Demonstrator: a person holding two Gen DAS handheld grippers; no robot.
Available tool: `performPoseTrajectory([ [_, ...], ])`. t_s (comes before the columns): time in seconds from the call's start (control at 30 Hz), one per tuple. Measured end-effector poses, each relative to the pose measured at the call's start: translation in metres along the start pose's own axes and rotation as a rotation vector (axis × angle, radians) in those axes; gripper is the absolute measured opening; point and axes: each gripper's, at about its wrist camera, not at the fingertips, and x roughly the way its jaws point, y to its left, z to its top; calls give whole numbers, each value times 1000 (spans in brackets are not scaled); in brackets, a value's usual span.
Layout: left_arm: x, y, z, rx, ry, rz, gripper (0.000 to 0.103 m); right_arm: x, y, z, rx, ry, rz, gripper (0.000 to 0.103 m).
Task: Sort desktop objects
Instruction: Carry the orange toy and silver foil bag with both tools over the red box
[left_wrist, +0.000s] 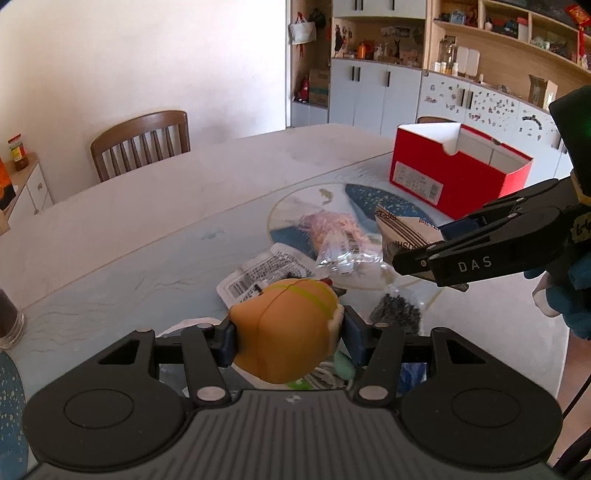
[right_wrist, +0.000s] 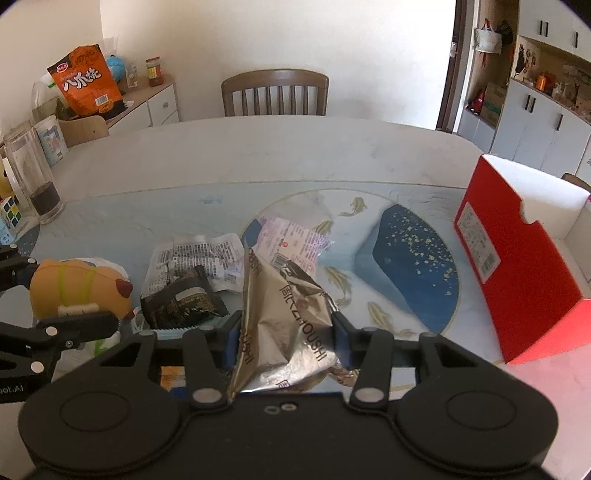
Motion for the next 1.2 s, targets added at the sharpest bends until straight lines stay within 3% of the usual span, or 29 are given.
performPoseTrajectory([
  [0.6, -31, -25, 13, 28, -32, -40, 54, -50, -13, -12, 51, -35, -20, 48],
  [1.2, 0, -99, 87, -45, -54, 8, 54, -85, -118, 32, -8, -74, 69, 48],
])
